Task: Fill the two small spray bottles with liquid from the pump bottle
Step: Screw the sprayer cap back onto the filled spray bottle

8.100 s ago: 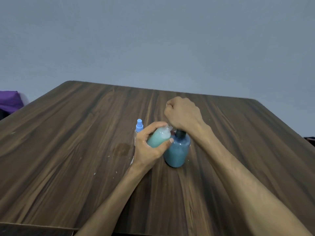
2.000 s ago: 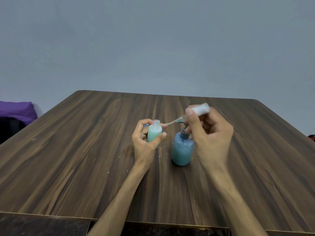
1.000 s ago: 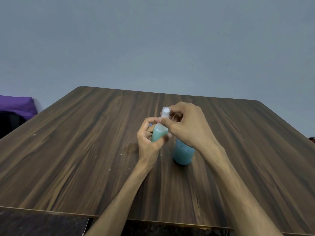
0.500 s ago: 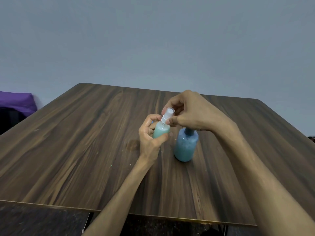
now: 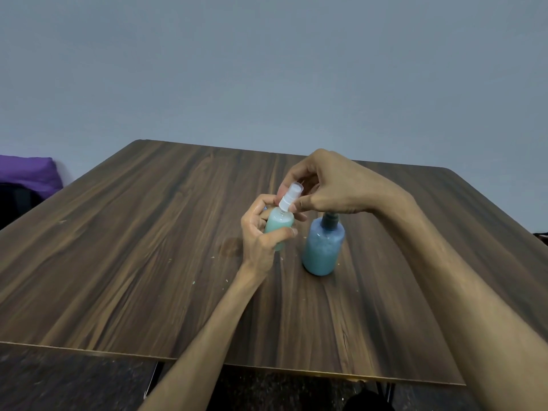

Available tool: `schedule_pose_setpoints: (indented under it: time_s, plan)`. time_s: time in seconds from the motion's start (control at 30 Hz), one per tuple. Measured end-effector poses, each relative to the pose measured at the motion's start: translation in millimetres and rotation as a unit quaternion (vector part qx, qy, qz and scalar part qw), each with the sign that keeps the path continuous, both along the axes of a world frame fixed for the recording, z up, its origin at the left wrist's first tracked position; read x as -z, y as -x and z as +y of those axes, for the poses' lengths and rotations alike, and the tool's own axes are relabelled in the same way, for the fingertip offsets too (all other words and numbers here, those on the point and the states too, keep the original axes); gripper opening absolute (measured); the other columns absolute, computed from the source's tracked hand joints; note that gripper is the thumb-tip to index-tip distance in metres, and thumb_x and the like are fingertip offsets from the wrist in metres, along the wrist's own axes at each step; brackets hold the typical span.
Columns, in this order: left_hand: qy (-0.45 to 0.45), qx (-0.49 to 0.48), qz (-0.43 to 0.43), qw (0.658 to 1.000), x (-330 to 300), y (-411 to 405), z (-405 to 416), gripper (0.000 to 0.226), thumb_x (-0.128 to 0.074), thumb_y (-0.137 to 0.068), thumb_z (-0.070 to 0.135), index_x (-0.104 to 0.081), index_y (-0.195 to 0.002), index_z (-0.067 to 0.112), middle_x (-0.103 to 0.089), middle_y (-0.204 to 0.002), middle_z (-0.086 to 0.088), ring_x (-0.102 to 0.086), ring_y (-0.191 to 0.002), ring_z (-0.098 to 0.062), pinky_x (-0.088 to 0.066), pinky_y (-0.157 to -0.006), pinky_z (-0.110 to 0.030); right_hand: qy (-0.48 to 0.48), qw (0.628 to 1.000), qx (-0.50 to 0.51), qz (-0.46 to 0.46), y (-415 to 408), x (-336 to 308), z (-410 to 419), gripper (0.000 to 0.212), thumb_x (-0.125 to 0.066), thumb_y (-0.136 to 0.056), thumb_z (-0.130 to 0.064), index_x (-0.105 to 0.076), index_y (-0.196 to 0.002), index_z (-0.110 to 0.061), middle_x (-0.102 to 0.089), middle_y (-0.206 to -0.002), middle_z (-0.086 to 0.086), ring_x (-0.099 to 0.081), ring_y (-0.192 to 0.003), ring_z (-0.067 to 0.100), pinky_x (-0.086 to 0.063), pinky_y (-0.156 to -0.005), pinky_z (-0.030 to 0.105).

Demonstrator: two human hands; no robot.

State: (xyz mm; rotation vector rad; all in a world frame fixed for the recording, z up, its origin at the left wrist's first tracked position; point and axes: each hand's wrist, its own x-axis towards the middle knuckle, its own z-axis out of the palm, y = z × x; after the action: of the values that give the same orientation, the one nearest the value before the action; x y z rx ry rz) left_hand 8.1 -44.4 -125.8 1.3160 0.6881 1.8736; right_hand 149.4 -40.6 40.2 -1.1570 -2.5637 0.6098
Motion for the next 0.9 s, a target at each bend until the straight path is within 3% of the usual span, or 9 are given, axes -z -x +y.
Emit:
schedule_pose_setpoints:
  time_s: [0.07, 0.13, 0.23, 0.37, 0.43, 0.57, 0.67, 0.8, 0.9]
  plan:
    - [0.009, -0.016, -0.003, 1.0, 1, 1, 1, 0.038, -0.075, -0.066, 0.003, -0.058, -0.1, -0.004, -0.068, -0.088, -0.033, -0.072, -0.078, -0.04, -0.059, -0.068, -0.048, 0.013, 0.999, 0.035, 0.033, 0, 5, -2, 0.026, -0.087, -0.086, -0.024, -0.076, -0.109, -0.018, -0.081, -0.084, 0.0, -0.078, -0.075, 0.011, -0.063, -0.082, 0.034]
    - [0.021, -0.026, -0.003, 0.999, 0, 1, -1, 0.04, -0.075, -0.063, 0.006, -0.06, -0.099, -0.003, -0.07, -0.081, -0.021, -0.069, -0.069, -0.029, -0.055, -0.061, -0.038, 0.032, 0.992, 0.079, 0.091, 2, 12, -6, 0.03, -0.089, -0.086, -0.035, -0.075, -0.102, -0.014, -0.081, -0.08, 0.001, -0.08, -0.071, 0.013, -0.066, -0.081, 0.035]
    - [0.028, -0.024, -0.003, 0.999, -1, -1, -3, 0.043, -0.075, -0.062, 0.003, -0.059, -0.101, -0.005, -0.072, -0.078, -0.015, -0.068, -0.065, -0.021, -0.052, -0.059, -0.03, 0.011, 0.987, 0.109, 0.121, 3, 18, -4, 0.025, -0.088, -0.088, -0.031, -0.078, -0.084, -0.009, -0.079, -0.068, 0.003, -0.079, -0.067, 0.017, -0.066, -0.079, 0.033]
    - [0.019, -0.006, -0.002, 1.0, 0, 1, -1, 0.038, -0.068, -0.068, -0.011, -0.056, -0.104, -0.009, -0.073, -0.088, -0.03, -0.074, -0.082, -0.039, -0.06, -0.074, -0.043, -0.021, 0.996, 0.057, 0.063, 4, 11, -2, 0.005, -0.086, -0.087, -0.018, -0.082, -0.084, -0.017, -0.079, -0.073, 0.003, -0.074, -0.069, 0.012, -0.056, -0.071, 0.023]
    - [0.018, -0.008, 0.001, 1.0, -1, 0, -2, 0.038, -0.067, -0.068, -0.011, -0.056, -0.104, -0.008, -0.074, -0.088, -0.03, -0.075, -0.082, -0.038, -0.06, -0.074, -0.043, -0.025, 0.999, 0.029, 0.034, 4, 8, -2, 0.007, -0.083, -0.087, -0.015, -0.082, -0.087, -0.021, -0.079, -0.075, 0.002, -0.073, -0.071, 0.01, -0.054, -0.069, 0.02]
    - [0.025, 0.0, 0.002, 1.0, -2, -2, -4, 0.038, -0.067, -0.066, -0.012, -0.058, -0.102, -0.005, -0.074, -0.086, -0.028, -0.074, -0.081, -0.037, -0.06, -0.073, -0.042, -0.021, 0.999, -0.009, -0.026, 3, 1, 3, 0.01, -0.08, -0.089, -0.013, -0.082, -0.093, -0.022, -0.081, -0.08, 0.001, -0.076, -0.081, 0.013, -0.058, -0.077, 0.028]
    - [0.024, -0.002, 0.007, 1.0, -2, -2, -4, 0.036, -0.067, -0.067, -0.012, -0.058, -0.101, -0.003, -0.073, -0.086, -0.029, -0.074, -0.08, -0.035, -0.059, -0.073, -0.04, -0.035, 0.998, -0.001, -0.046, 4, -3, 6, 0.002, -0.083, -0.089, -0.021, -0.083, -0.089, -0.023, -0.079, -0.078, -0.005, -0.071, -0.073, 0.004, -0.056, -0.072, 0.027]
    - [0.026, -0.009, 0.012, 1.0, -3, -3, -6, 0.039, -0.067, -0.067, -0.011, -0.055, -0.105, -0.011, -0.073, -0.086, -0.028, -0.074, -0.08, -0.032, -0.059, -0.07, -0.038, -0.105, 0.99, 0.068, -0.067, 12, 10, 7, 0.038, -0.08, -0.089, -0.047, -0.075, -0.069, -0.015, -0.072, -0.061, 0.003, -0.067, -0.058, 0.016, -0.052, -0.059, 0.033]
    - [0.024, -0.019, 0.011, 0.999, -4, -2, -6, 0.042, -0.068, -0.068, -0.01, -0.059, -0.109, -0.01, -0.074, -0.086, -0.028, -0.075, -0.082, -0.036, -0.06, -0.072, -0.042, -0.116, 0.989, 0.093, -0.027, 11, 13, 5, 0.047, -0.08, -0.083, -0.066, -0.075, -0.087, -0.019, -0.074, -0.069, -0.003, -0.067, -0.062, 0.008, -0.052, -0.061, 0.026]
